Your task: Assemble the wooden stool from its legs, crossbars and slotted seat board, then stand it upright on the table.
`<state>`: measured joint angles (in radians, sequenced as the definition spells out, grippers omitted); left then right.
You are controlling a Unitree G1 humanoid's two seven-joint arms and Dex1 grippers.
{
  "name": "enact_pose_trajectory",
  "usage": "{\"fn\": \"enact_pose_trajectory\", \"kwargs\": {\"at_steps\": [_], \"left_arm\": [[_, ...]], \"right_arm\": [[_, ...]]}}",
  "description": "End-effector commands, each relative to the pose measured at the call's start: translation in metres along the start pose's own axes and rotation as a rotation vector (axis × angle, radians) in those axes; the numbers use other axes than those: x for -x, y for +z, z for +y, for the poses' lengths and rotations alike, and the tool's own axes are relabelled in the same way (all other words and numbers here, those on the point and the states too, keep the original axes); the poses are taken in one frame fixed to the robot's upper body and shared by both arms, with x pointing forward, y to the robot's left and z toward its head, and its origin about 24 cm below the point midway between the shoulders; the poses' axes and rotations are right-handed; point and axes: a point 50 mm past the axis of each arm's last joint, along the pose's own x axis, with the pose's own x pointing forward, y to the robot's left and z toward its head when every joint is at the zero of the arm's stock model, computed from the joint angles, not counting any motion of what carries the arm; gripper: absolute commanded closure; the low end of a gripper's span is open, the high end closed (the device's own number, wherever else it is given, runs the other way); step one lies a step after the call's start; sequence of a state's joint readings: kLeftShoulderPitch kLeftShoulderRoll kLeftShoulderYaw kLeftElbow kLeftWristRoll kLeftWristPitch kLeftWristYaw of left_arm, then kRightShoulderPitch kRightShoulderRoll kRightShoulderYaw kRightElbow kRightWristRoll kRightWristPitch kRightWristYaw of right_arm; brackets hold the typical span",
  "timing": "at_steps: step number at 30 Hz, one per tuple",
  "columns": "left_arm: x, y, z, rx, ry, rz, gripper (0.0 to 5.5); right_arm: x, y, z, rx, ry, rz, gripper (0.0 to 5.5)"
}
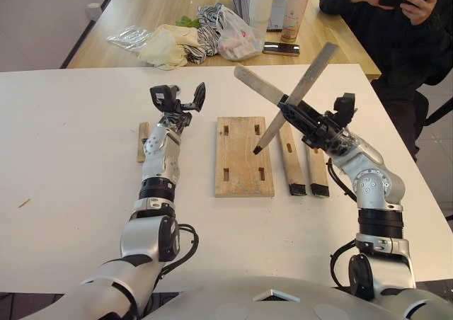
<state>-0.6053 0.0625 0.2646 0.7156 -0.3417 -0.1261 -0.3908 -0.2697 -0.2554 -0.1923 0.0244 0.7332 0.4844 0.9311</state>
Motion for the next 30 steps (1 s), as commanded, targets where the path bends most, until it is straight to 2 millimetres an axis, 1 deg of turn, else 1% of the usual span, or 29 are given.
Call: {"fn": "enact_pose_trajectory", "kwargs": {"at_steps": [1,5,10,18,23,30], "left_arm": [[-0.004,0.006,-0.008,0.034,-0.021,-0.018,0.67],[-0.003,0.007,-0.007,0.101,-0.003,-0.014,0.67],[-0.002,0.008,-0.009,0.111,-0.014,-0.008,0.67],[0.002,0.006,-0.013,0.115,-0.037,-0.004,0.67],[0.003,0.005,-0.012,0.12,-0.033,0.003,0.67],[0.002,0.004,-0.011,0.117,-0.028,0.007,0.67]], "right_arm": [[0.01,0.0,0.008,0.029,0.082,0.019,3.44],[0.015,-0.007,0.009,0.074,0.119,0.057,3.44],[0.02,-0.009,0.009,0.095,0.134,0.081,3.44],[0.019,-0.015,0.009,0.087,0.159,0.105,3.44],[0.018,-0.02,0.009,0.095,0.166,0.124,3.44],[0.02,-0.018,0.005,0.109,0.159,0.128,3.44]]}}
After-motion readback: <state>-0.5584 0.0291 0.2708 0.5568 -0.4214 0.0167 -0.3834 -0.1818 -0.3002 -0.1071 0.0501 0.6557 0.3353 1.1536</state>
